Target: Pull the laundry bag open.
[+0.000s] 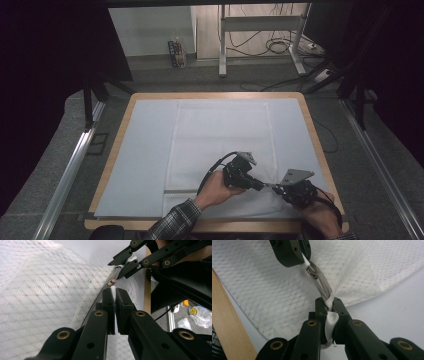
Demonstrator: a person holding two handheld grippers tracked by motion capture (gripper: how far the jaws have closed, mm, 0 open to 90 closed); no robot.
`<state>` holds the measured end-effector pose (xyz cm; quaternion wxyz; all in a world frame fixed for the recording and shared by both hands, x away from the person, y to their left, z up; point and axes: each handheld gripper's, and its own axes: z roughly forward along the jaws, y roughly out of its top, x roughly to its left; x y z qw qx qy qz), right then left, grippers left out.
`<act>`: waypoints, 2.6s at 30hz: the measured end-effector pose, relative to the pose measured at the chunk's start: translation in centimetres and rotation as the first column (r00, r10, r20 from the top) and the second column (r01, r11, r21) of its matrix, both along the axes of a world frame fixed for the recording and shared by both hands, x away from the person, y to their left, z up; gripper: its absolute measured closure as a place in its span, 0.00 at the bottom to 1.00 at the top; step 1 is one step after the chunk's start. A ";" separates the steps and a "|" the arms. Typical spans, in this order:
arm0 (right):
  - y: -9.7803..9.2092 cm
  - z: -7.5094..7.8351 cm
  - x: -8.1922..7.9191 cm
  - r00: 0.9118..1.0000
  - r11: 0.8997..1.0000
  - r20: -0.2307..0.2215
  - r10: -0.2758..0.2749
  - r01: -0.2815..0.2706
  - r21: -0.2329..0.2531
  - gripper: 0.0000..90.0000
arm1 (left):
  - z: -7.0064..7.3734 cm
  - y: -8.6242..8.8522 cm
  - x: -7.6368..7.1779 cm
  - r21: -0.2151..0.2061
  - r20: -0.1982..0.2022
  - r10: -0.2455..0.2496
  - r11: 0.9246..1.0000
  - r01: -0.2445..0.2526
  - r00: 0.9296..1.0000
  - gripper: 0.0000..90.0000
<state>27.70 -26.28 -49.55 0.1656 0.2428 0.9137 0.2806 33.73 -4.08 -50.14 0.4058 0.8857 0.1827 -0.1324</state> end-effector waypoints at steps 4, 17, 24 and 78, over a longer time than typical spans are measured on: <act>0.2 -0.1 0.0 1.000 1.000 -0.003 0.000 0.000 -0.010 0.94 | -0.1 0.2 -0.1 0.010 0.007 0.005 1.000 -0.005 1.000 0.97; 0.1 -0.1 0.0 1.000 1.000 -0.022 -0.008 0.008 0.010 0.94 | 0.0 1.3 -0.3 0.011 0.000 0.026 1.000 -0.026 1.000 0.97; -0.1 -0.2 0.1 1.000 1.000 -0.024 -0.008 0.009 0.011 0.94 | 0.1 1.9 -0.5 0.018 0.003 0.040 0.999 -0.040 0.999 0.97; -0.3 -0.1 0.1 0.999 0.999 -0.035 -0.012 0.013 0.029 0.94 | -0.4 9.0 -1.6 0.027 -0.015 0.159 0.987 -0.158 0.987 0.97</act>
